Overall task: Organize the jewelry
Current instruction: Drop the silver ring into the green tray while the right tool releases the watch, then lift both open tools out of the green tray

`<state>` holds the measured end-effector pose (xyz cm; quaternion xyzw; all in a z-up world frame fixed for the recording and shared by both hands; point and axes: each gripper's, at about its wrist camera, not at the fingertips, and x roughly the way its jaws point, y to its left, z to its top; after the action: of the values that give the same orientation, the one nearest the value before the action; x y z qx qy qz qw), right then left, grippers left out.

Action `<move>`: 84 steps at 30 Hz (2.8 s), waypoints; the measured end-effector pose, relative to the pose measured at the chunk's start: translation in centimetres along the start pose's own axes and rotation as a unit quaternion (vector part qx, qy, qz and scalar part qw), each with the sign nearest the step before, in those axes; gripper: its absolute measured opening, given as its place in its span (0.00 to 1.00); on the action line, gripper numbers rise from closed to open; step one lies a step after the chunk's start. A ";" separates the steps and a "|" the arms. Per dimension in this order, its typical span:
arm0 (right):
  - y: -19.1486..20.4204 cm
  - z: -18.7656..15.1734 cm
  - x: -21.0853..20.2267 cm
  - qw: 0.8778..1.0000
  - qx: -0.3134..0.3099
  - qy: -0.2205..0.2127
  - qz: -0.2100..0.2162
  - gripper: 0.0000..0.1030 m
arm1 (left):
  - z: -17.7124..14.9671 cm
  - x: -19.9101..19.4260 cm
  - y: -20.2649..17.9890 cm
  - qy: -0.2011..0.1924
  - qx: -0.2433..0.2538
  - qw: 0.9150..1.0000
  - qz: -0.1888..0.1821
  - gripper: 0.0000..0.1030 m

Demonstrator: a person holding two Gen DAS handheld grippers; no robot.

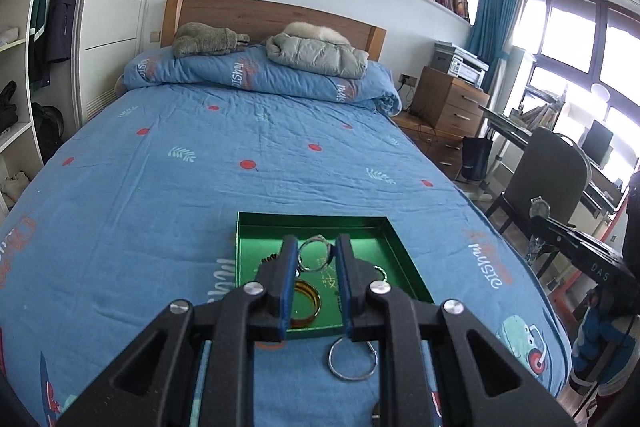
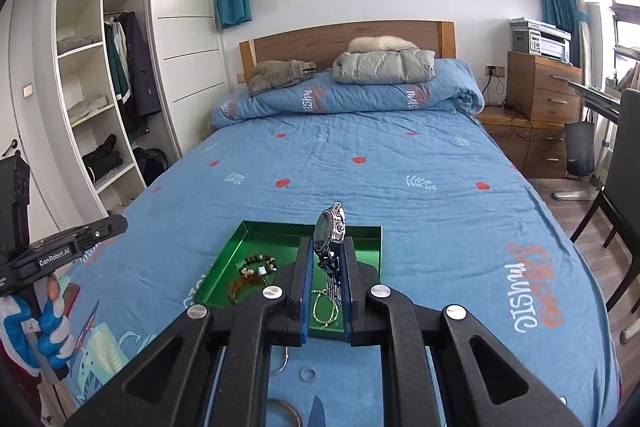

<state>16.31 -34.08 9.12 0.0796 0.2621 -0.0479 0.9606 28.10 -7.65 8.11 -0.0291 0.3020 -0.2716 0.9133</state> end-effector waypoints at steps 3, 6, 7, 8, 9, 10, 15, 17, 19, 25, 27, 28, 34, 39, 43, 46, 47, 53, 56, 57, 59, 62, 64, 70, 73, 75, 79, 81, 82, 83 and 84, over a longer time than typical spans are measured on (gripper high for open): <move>-0.2 0.7 4.2 1.000 0.001 0.014 0.005 0.12 | 0.4 5.3 0.0 0.026 -0.002 1.000 0.004 0.17; -0.7 0.4 9.2 0.999 0.007 0.040 0.009 0.12 | 0.1 10.9 -0.3 0.058 0.002 0.998 0.009 0.17; -0.8 0.1 10.9 0.999 0.009 0.051 0.011 0.12 | -0.1 12.8 -0.5 0.068 0.003 0.998 0.012 0.17; -1.0 -0.3 12.7 0.998 0.011 0.063 0.012 0.12 | -0.4 14.6 -0.6 0.079 0.003 0.997 0.013 0.17; -1.1 -0.7 14.4 0.997 0.012 0.075 0.013 0.12 | -0.7 16.3 -0.7 0.089 0.001 0.996 0.012 0.17; -1.2 -1.2 16.0 0.996 0.013 0.088 0.014 0.12 | -1.0 18.0 -0.8 0.100 -0.001 0.995 0.012 0.17; -2.3 -4.2 22.8 0.988 0.025 0.150 0.017 0.12 | -3.1 24.6 -1.6 0.146 -0.001 0.989 0.015 0.17; -2.7 -5.1 24.6 0.985 0.026 0.171 0.016 0.12 | -4.0 26.1 -2.1 0.158 0.010 0.987 0.019 0.17; -3.0 -5.9 26.0 0.981 0.027 0.192 0.015 0.12 | -4.9 27.2 -2.6 0.170 0.023 0.985 0.024 0.17; -3.3 -7.6 27.7 0.975 0.021 0.223 0.004 0.13 | -6.9 28.6 -3.0 0.185 0.051 0.980 0.047 0.18; -3.4 -8.0 27.8 0.974 0.018 0.225 -0.001 0.12 | -7.0 28.5 -3.3 0.182 0.060 0.980 0.055 0.19; -3.4 -7.9 27.9 0.974 0.014 0.225 -0.003 0.13 | -7.1 28.5 -3.4 0.182 0.064 0.979 0.059 0.19; -3.9 -7.4 27.3 0.975 0.022 0.223 -0.003 0.27 | -6.3 26.8 -3.5 0.172 0.064 0.982 0.050 0.19; -3.7 -6.2 23.2 0.980 0.018 0.196 0.002 0.30 | -4.1 21.1 -3.6 0.142 0.063 0.987 0.041 0.20; -3.2 -5.3 17.9 0.986 0.012 0.167 0.003 0.30 | -2.5 14.1 -3.0 0.122 0.067 0.990 0.037 0.20; -2.7 -4.7 13.8 0.989 0.014 0.145 0.002 0.31 | -1.4 9.1 -1.9 0.108 0.053 0.992 0.036 0.20; -2.4 -4.5 12.5 0.990 0.016 0.138 0.006 0.31 | -1.1 7.5 -1.6 0.103 0.052 0.993 0.037 0.20; -0.4 -3.0 5.5 0.995 0.009 0.095 0.018 0.31 | 0.0 -0.1 -1.0 0.073 0.049 0.994 0.063 0.20; 0.4 -2.7 2.6 0.997 0.001 0.081 0.018 0.31 | 0.1 -2.9 -1.3 0.061 0.045 0.995 0.063 0.21; 0.6 -2.7 1.7 0.997 0.002 0.077 0.020 0.31 | 0.0 -3.7 -1.3 0.059 0.044 0.995 0.062 0.21; 1.0 -2.8 0.0 0.997 0.001 0.072 0.020 0.31 | -0.4 -5.2 -1.6 0.054 0.043 0.996 0.061 0.21; 1.4 -3.0 -2.8 0.998 -0.002 0.061 0.020 0.31 | -1.2 -7.5 -2.1 0.046 0.039 0.997 0.055 0.21; 1.7 -3.2 -4.5 0.998 -0.001 0.052 0.020 0.31 | -1.9 -9.1 -2.4 0.039 0.034 0.997 0.049 0.21; 2.7 -4.2 -9.8 0.999 -0.004 0.028 0.022 0.31 | -3.8 -13.9 -2.7 0.016 0.031 0.998 0.048 0.21; 3.2 -4.3 -12.4 1.000 -0.008 0.014 0.021 0.31 | -4.0 -16.5 -2.7 0.001 0.031 0.998 0.051 0.21; 3.5 -4.3 -14.0 1.000 -0.011 0.003 0.020 0.31 | -4.1 -18.0 -2.7 -0.012 0.038 0.998 0.059 0.21; 3.9 -4.5 -16.5 1.000 -0.008 -0.014 0.023 0.31 | -4.6 -20.2 -2.3 -0.027 0.036 0.997 0.062 0.21; 3.9 -4.7 -17.1 1.000 -0.006 -0.018 0.023 0.31 | -4.9 -20.6 -2.0 -0.029 0.034 0.997 0.063 0.21; 3.9 -4.9 -17.2 1.000 -0.006 -0.018 0.024 0.31 | -5.0 -20.6 -1.8 -0.028 0.033 0.997 0.063 0.21; 3.9 -5.1 -17.2 1.000 -0.005 -0.018 0.024 0.31 | -5.2 -20.6 -1.6 -0.027 0.031 0.997 0.062 0.21; 3.9 -5.3 -17.1 1.000 -0.005 -0.016 0.024 0.31 | -5.4 -20.4 -1.5 -0.025 0.030 0.997 0.063 0.21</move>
<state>-0.45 -28.50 13.89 0.0807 0.2448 -0.0250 0.9659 10.62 2.12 14.96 0.0104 0.2724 -0.2212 0.9364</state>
